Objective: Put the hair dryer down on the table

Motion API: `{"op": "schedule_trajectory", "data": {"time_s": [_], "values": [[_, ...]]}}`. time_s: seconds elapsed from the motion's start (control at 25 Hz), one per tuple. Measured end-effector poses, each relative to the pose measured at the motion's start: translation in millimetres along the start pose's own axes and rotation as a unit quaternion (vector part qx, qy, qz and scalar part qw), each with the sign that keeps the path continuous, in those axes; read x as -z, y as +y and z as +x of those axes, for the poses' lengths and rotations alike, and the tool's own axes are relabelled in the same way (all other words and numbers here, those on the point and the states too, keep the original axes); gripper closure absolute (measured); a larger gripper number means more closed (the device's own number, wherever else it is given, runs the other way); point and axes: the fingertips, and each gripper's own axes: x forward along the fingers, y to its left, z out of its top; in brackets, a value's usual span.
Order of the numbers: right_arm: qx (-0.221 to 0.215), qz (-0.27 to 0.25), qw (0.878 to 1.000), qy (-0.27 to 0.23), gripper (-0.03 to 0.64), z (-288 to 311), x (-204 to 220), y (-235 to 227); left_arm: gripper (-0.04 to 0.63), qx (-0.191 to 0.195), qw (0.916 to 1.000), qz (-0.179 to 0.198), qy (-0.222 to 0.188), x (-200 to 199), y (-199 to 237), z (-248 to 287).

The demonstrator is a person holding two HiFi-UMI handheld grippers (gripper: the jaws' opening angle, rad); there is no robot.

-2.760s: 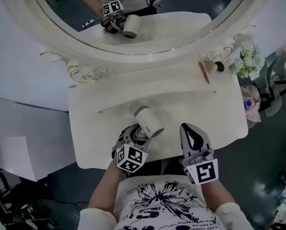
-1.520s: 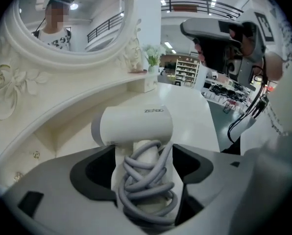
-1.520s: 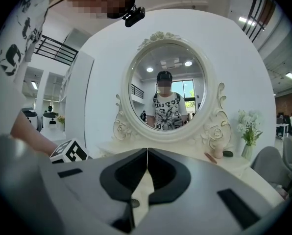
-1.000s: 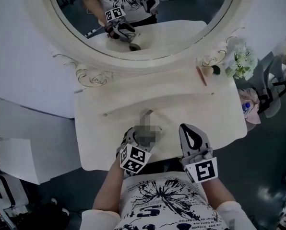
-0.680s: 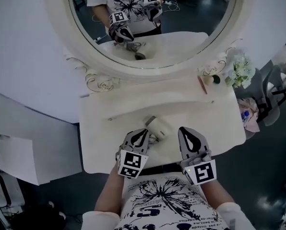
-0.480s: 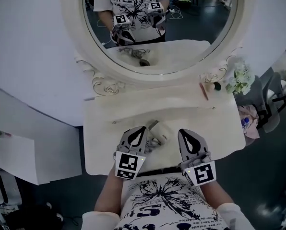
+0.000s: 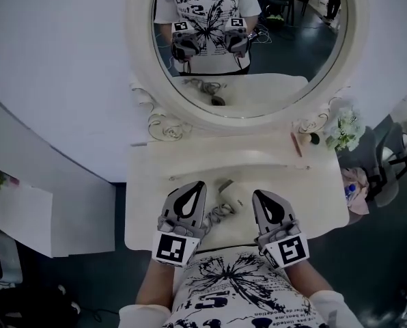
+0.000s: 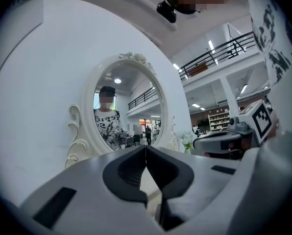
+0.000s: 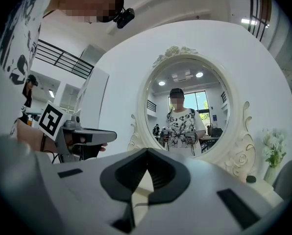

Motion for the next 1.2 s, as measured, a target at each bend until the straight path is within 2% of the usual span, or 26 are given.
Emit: {"op": "schedule_trajectory", "data": {"time_s": [0.2, 0.6, 1.04, 1.2], "values": [[-0.003, -0.002, 1.0, 0.009, 0.599, 1, 6, 2, 0.574, 0.009, 0.9997, -0.013, -0.018, -9, -3, -8], [0.009, 0.001, 1.0, 0.016, 0.599, -1, 12, 1, 0.574, 0.022, 0.9993, -0.013, -0.026, -9, -11, -16], [0.017, -0.011, 0.999, 0.025, 0.6, -2, 12, 1, 0.575, -0.007, 0.9997, -0.021, 0.006, 8, 4, -19], [0.021, -0.01, 0.999, 0.022, 0.599, -3, 10, -3, 0.575, 0.0, 0.9998, -0.019, 0.006, 9, 2, -16]]}}
